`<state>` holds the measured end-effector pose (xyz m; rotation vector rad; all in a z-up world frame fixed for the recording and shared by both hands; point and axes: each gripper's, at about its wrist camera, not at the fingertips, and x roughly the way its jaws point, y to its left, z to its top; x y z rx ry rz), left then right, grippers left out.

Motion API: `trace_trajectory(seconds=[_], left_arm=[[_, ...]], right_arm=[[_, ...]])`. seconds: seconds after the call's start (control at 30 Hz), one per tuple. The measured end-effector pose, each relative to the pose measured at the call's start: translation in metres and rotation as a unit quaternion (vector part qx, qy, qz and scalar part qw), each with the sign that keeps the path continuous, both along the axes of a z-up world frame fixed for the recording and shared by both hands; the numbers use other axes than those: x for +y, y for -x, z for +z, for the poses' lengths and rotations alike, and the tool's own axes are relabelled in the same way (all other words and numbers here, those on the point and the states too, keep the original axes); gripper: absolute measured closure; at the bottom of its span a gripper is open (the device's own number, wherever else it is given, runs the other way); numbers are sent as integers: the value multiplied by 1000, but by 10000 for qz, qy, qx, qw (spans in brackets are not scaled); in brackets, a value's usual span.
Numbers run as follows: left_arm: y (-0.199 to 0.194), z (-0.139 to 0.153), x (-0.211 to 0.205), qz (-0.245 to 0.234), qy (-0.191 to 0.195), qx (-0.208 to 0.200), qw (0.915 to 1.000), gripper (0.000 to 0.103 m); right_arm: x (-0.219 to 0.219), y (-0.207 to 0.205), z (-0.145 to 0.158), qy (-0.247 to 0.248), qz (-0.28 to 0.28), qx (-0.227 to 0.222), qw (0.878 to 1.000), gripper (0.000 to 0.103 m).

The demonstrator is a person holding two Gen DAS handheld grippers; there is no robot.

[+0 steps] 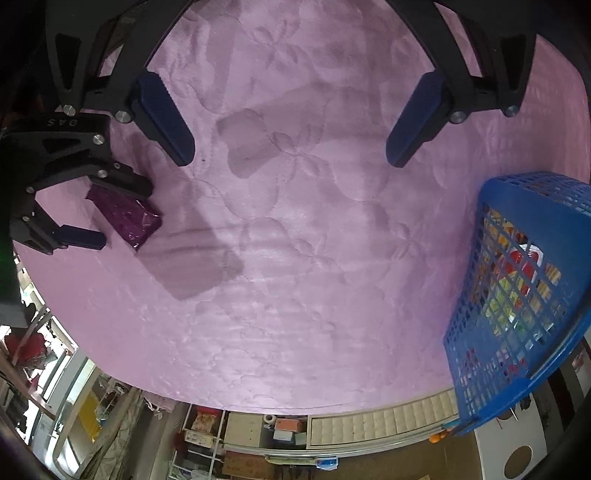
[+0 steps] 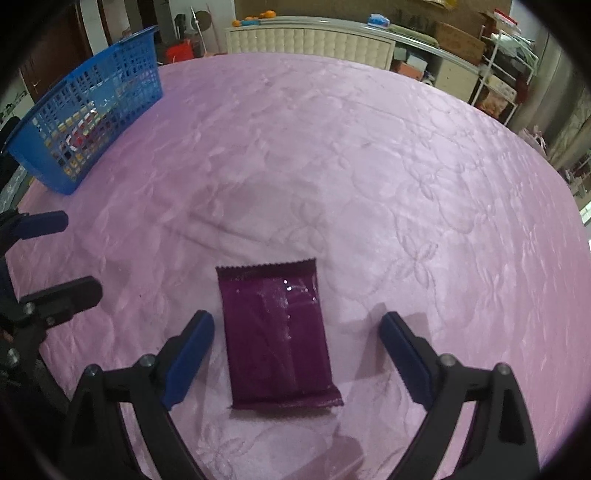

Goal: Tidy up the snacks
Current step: 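Grasp the purple pack with the right tool, then carry the purple pack over the blue basket with the right tool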

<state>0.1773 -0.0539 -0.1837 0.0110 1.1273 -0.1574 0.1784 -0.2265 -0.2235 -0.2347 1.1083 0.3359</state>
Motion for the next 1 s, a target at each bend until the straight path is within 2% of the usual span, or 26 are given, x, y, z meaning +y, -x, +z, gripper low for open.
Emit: trace_trajectory(seconds=[0.07,0.1,0.13,0.17,0.3,0.47,0.83,1.0], left_arm=[[-1,-2,0,-8,-31,1,10000,0],[-3,-5,1,-20,-43,8,10000,0],[-2,-5,1,-28,-52,13,10000,0],[-2,-5,3,-35,-44,19,10000,0],[2,-3,5,-31,34,-16,10000,0],[12,20,14,3,71,-248,9997,0],[51,85,54,377,168,-954,9946,0],[61,102,72,508,176,-1135,9921,0]], right_arm=[[2,2,1,-26,26,-75,10000,16],[3,5,3,-50,75,-120,9999,27],[8,5,4,-50,132,-136,9998,50],[12,5,5,38,180,-102,9998,53],[11,4,6,-30,81,-64,9999,53],[17,15,27,-231,36,-170,9996,53],[50,54,102,-735,309,-711,9943,53],[72,67,128,-911,498,-917,9904,53]])
